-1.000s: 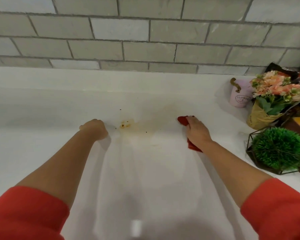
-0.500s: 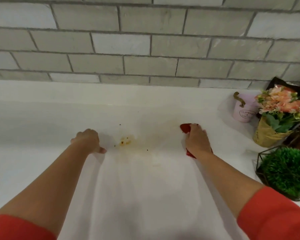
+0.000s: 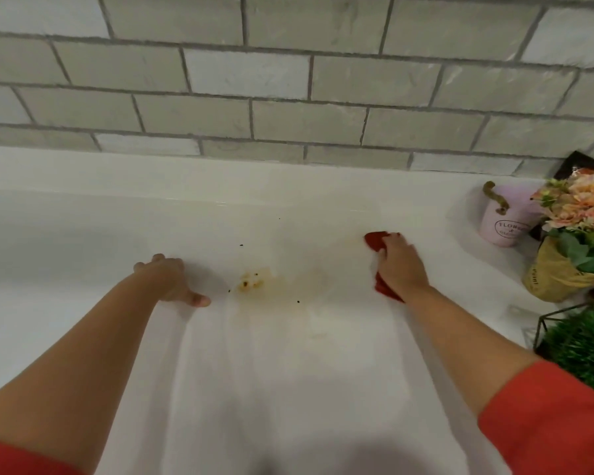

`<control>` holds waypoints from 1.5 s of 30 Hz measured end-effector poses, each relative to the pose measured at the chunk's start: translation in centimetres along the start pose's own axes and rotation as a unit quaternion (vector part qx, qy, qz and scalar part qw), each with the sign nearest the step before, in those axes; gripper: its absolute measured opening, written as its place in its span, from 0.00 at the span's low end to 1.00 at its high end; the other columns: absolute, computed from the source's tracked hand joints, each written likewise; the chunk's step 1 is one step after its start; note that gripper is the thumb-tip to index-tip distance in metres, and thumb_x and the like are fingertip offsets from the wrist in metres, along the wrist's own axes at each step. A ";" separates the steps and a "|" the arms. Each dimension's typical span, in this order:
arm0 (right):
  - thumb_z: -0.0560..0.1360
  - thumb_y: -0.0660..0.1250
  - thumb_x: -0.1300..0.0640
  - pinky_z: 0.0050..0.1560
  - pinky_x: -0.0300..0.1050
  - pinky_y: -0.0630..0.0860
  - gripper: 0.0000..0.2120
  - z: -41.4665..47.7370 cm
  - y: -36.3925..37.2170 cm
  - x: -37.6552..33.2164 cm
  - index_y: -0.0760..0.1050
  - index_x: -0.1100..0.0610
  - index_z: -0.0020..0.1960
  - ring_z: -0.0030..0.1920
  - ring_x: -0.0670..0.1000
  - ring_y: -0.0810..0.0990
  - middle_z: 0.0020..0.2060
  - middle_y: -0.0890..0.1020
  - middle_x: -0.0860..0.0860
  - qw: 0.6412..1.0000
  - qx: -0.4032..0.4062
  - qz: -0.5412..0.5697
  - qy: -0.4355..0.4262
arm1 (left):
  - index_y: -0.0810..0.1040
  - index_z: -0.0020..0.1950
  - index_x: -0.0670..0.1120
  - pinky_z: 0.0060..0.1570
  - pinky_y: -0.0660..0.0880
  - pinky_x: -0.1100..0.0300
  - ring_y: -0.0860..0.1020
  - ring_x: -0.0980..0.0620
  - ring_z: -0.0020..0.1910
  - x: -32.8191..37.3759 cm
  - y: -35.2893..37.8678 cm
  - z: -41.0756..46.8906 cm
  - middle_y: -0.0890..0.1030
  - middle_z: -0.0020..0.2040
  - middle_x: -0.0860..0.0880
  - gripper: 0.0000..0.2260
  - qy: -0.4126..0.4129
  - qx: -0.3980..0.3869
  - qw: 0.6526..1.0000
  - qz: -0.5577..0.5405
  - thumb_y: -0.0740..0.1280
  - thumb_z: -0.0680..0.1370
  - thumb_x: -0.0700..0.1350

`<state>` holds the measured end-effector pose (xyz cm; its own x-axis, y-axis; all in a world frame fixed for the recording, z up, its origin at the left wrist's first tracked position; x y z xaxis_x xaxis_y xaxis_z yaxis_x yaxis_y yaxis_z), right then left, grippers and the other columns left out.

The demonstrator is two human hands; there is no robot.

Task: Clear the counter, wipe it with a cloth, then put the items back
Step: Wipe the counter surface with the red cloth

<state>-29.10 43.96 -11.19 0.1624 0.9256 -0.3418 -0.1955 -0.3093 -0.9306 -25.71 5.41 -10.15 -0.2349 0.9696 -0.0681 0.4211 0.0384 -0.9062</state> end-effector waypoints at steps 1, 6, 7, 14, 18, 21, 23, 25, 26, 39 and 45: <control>0.79 0.53 0.61 0.67 0.50 0.61 0.18 1.4 0.0 0.7 0.67 0.65 0.67 0.66 0.61 0.68 0.66 0.69 0.62 0.999 0.007 -0.021 0.026 | 0.54 0.76 0.47 0.68 0.61 0.56 0.62 0.42 0.70 0.1 0.0 -0.1 0.60 0.71 0.44 0.43 0.001 0.000 1.000 0.002 0.67 0.69 0.66; 0.79 0.51 0.60 0.74 0.53 0.53 0.23 5.6 1.7 -0.9 0.57 0.66 0.73 0.74 0.61 0.56 0.73 0.59 0.63 0.991 -0.008 -0.088 0.097 | 0.54 0.76 0.46 0.67 0.60 0.58 0.61 0.45 0.71 0.8 -0.3 -0.3 0.62 0.71 0.45 0.41 0.019 0.006 1.000 0.012 0.67 0.71 0.64; 0.79 0.51 0.59 0.74 0.52 0.54 0.23 5.9 2.1 -2.4 0.58 0.66 0.72 0.73 0.61 0.57 0.72 0.60 0.63 0.993 -0.008 -0.083 0.079 | 0.54 0.76 0.46 0.67 0.61 0.57 0.61 0.44 0.71 0.8 -0.3 -0.1 0.62 0.71 0.45 0.42 0.016 0.003 1.000 0.015 0.67 0.70 0.64; 0.80 0.54 0.62 0.69 0.44 0.62 0.20 1.8 4.2 -10.0 0.66 0.58 0.71 0.70 0.54 0.68 0.70 0.69 0.54 0.973 -0.082 0.077 -0.203 | 0.55 0.75 0.48 0.66 0.63 0.54 0.63 0.41 0.70 0.1 -0.1 0.3 0.61 0.70 0.45 0.45 0.006 -0.010 1.000 -0.003 0.70 0.67 0.66; 0.80 0.55 0.62 0.52 0.42 0.74 0.18 3.6 1.8 -3.3 0.69 0.57 0.69 0.51 0.57 0.81 0.57 0.79 0.59 0.984 -0.051 0.144 -0.087 | 0.54 0.75 0.48 0.67 0.62 0.54 0.62 0.41 0.70 0.0 -0.1 0.2 0.61 0.70 0.45 0.45 0.009 -0.008 1.000 0.008 0.69 0.67 0.67; 0.79 0.54 0.62 0.66 0.46 0.66 0.20 6.3 0.5 1.4 0.64 0.63 0.71 0.65 0.59 0.71 0.67 0.71 0.59 0.997 0.020 0.040 0.059 | 0.54 0.75 0.48 0.67 0.61 0.55 0.63 0.42 0.70 0.0 0.0 0.3 0.61 0.70 0.45 0.45 0.010 -0.004 1.000 0.017 0.68 0.67 0.67; 0.79 0.51 0.60 0.73 0.52 0.59 0.23 7.5 1.0 1.7 0.57 0.66 0.73 0.71 0.61 0.63 0.71 0.64 0.63 0.989 0.014 -0.065 0.132 | 0.55 0.75 0.47 0.66 0.62 0.55 0.64 0.42 0.69 0.1 0.0 0.3 0.62 0.69 0.45 0.45 0.011 -0.003 1.000 0.018 0.68 0.67 0.67; 0.80 0.48 0.57 0.76 0.53 0.50 0.26 8.0 2.0 -0.1 0.50 0.67 0.75 0.75 0.62 0.54 0.74 0.56 0.64 0.981 -0.006 -0.106 0.164 | 0.55 0.75 0.47 0.65 0.63 0.55 0.63 0.41 0.68 0.3 -0.1 0.1 0.62 0.69 0.45 0.43 0.012 -0.001 1.000 0.013 0.68 0.68 0.66; 0.81 0.47 0.57 0.76 0.53 0.48 0.26 8.4 2.6 -1.5 0.48 0.67 0.75 0.75 0.62 0.52 0.74 0.54 0.64 0.981 -0.009 -0.112 0.158 | 0.55 0.75 0.46 0.64 0.63 0.55 0.63 0.42 0.68 0.4 -0.3 -0.1 0.62 0.69 0.45 0.43 0.012 -0.001 1.000 0.011 0.68 0.69 0.65; 0.76 0.56 0.65 0.70 0.46 0.57 0.24 6.7 7.6 -17.9 0.63 0.61 0.72 0.70 0.58 0.64 0.70 0.66 0.58 0.978 -0.074 -0.047 -0.188 | 0.55 0.75 0.47 0.66 0.61 0.55 0.60 0.44 0.70 1.9 -1.0 -1.4 0.62 0.71 0.47 0.36 0.040 -0.011 0.998 0.044 0.65 0.74 0.61; 0.78 0.57 0.64 0.50 0.33 0.73 0.20 1.2 9.1 -21.4 0.72 0.52 0.68 0.54 0.52 0.76 0.66 0.73 0.52 0.925 -0.221 0.193 -0.242 | 0.54 0.76 0.47 0.65 0.62 0.55 0.61 0.41 0.69 0.7 -0.2 -0.7 0.61 0.70 0.44 0.42 0.016 -0.015 1.000 0.018 0.67 0.70 0.64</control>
<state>-35.57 21.56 -12.20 -0.3101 0.6840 -0.6602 0.2833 -0.5964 -0.7510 -25.33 6.27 -9.70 -0.1915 0.9776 -0.0876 0.4548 0.0093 -0.8906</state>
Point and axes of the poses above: each hand's wrist, its own z-axis towards the middle knuckle, its own y-axis out of the palm, x = y × z, the point moved 8 cm from there along z, towards the middle knuckle
